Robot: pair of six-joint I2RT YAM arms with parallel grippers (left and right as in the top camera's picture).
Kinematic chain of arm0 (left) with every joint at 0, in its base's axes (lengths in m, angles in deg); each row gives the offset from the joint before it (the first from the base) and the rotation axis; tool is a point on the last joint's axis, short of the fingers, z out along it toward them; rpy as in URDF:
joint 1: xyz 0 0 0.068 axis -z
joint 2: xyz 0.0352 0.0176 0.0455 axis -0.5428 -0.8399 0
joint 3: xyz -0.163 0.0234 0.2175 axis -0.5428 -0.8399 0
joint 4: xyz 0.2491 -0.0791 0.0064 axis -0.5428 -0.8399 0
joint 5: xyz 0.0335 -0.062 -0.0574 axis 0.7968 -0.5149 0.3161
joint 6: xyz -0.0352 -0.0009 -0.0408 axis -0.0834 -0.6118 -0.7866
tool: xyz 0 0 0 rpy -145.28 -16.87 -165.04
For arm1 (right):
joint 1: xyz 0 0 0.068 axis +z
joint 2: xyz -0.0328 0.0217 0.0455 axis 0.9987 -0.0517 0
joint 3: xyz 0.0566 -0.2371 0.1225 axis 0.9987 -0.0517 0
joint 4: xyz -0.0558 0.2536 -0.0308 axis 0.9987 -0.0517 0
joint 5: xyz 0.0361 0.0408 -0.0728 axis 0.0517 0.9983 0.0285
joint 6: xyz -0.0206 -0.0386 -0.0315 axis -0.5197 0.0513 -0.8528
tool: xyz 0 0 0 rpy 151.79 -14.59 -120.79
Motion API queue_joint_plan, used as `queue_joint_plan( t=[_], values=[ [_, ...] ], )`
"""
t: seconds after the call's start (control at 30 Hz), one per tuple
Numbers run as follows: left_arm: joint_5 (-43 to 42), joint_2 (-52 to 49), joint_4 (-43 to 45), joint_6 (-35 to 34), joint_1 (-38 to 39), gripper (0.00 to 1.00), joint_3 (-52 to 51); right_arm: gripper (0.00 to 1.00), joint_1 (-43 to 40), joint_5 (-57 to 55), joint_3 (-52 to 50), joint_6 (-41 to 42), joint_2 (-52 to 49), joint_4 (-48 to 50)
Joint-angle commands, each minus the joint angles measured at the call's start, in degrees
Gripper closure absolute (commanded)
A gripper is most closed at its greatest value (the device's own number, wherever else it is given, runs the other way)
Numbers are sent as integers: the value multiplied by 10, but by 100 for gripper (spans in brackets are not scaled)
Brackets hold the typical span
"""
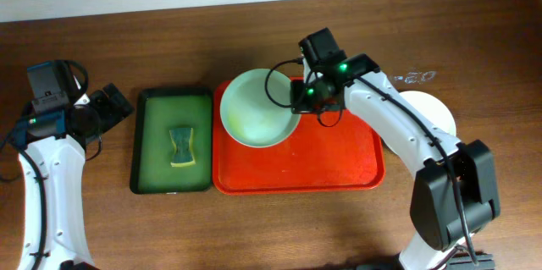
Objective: Clean dirty plates on tray and stack at the side
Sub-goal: 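Lift the pale green plate with the right gripper and tilt it up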
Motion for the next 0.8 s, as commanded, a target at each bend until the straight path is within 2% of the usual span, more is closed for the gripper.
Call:
queue_joint_plan(
  t=[0.0,0.17,0.23,0.27,0.33,0.4,0.47,0.57,0.67,0.77],
  values=[
    [-6,8,0,-4,-2,1,6,96,50,-49,15,18,12,45],
    [-6,8,0,-4,-2,1,6,96,184,-219,15,50,-9,181],
    [-6,8,0,-4,-2,1,6,96,228,-341,15,43,-10,211],
    [-6,8,0,-4,-2,1,6,96,264,-433,15,-22,-10,250],
    [-6,8,0,-4,-2,1,6,96,301,-511,15,-116,-10,311],
    [-6,8,0,-4,-2,1,6,96,318,-546,15,-263,-10,395],
    [-6,8,0,-4,-2,1,6,96,319,-552,15,-374,-10,454],
    [-6,8,0,-4,-2,1,6,96,319,-551,15,-477,-10,562],
    [-6,8,0,-4,-2,1,6,96,319,-550,15,-495,-10,665],
    [-6,8,0,-4,-2,1,6,96,319,-551,15,-588,-10,717]
  ],
)
